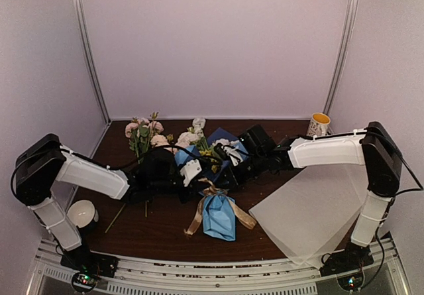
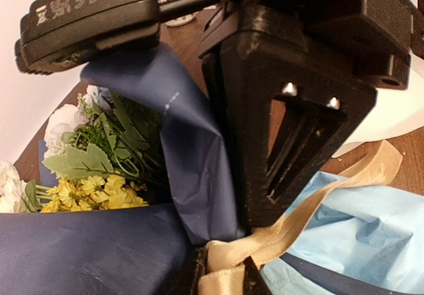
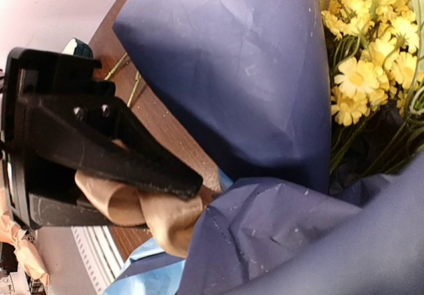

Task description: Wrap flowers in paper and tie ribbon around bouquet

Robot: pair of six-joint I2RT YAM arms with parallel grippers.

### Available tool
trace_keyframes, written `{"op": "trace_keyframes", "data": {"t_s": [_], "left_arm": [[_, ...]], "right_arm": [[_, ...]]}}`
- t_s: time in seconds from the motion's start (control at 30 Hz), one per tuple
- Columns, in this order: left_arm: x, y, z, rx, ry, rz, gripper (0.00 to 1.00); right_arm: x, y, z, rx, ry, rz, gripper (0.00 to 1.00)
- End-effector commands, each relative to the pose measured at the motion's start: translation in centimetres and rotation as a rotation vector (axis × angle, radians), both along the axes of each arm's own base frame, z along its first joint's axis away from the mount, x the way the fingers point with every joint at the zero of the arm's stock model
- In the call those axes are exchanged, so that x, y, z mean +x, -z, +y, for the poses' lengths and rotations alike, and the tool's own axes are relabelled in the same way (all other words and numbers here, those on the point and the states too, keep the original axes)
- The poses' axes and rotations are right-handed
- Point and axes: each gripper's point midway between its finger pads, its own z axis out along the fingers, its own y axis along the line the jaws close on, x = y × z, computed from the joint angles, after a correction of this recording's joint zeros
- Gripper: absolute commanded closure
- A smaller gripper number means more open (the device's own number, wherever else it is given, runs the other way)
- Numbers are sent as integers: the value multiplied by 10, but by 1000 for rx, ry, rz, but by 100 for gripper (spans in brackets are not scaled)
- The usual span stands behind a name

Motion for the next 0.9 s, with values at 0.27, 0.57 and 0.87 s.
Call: {"op": "trace_keyframes", "data": {"t_s": [0.27, 0.57, 0.87], "left_arm": [[-2, 5, -3, 57, 20, 1, 100], [-6, -8, -4, 13, 41, -23, 100], [-22, -9, -4, -15, 98, 8, 100]], "right_arm": [[23, -1, 2, -25, -21, -28, 92], [9, 11, 11, -33, -186, -1, 93], [16, 22, 12, -30, -144, 5, 86]]}}
